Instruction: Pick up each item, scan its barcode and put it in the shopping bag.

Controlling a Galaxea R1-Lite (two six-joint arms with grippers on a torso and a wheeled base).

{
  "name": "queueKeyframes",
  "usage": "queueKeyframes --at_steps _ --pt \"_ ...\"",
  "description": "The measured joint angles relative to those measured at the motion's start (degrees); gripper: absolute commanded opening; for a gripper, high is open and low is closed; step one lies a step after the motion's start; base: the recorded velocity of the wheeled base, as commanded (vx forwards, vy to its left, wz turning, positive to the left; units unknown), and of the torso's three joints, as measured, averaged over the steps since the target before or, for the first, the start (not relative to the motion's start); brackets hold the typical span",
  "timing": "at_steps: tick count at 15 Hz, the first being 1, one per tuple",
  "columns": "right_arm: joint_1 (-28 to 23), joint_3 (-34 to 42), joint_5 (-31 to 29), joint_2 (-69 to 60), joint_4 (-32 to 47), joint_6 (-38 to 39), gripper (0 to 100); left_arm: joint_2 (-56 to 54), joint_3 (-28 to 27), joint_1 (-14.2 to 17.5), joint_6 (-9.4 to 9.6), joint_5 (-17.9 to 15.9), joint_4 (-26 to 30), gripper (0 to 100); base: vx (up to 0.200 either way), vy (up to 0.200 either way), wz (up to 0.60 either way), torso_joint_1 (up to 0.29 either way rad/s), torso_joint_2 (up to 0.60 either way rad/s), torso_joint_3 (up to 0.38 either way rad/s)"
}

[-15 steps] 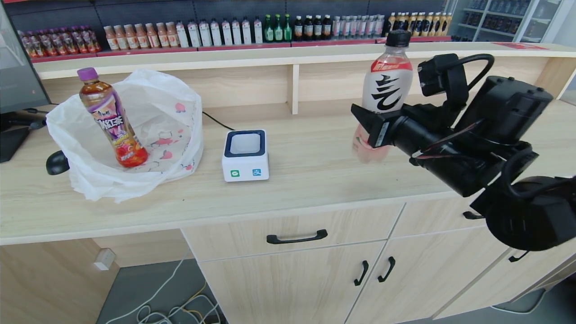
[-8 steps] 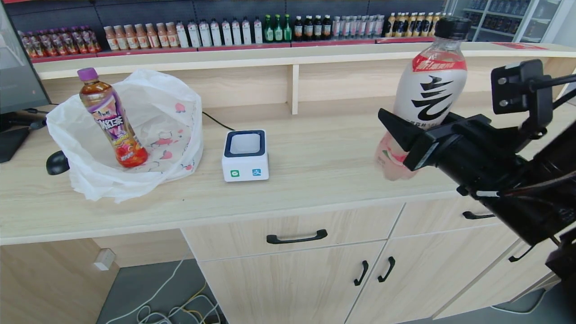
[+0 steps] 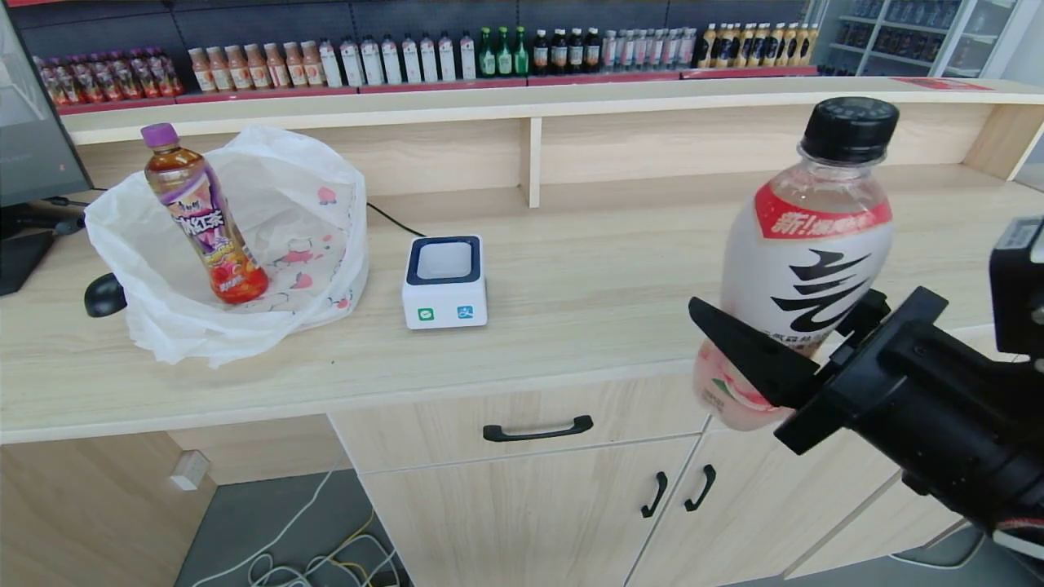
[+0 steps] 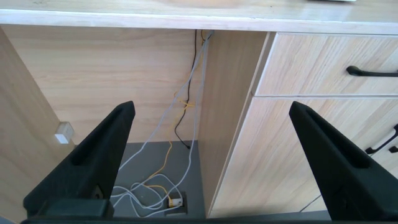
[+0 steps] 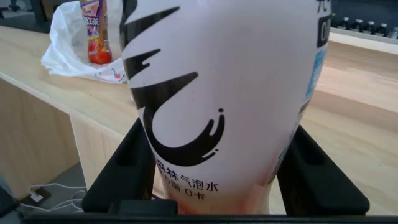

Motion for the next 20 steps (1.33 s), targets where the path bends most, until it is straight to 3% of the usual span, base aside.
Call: queueKeyframes --at_steps 4,11,16,20 --pt "1.1 6.6 0.0 -4.0 0.0 -0.9 0 0.0 0.0 0.0 0.00 0.0 0.0 100 0.000 0.000 0.00 0.000 0.00 0.000" --pt "1.9 8.3 0.2 -5.0 0.0 -15.8 0 0.0 0.0 0.0 0.02 0.0 0.0 100 0.000 0.000 0.00 0.000 0.00 0.000" --pt "13.1 3.4 -0.4 -0.5 0.0 -30.5 0 0.0 0.0 0.0 -0.02 0.0 0.0 100 0.000 0.000 0.00 0.000 0.00 0.000" --pt "16.7 1.0 3.7 1.8 -0.1 -41.0 0 0.0 0.0 0.0 0.02 0.0 0.0 100 0.000 0.000 0.00 0.000 0.00 0.000"
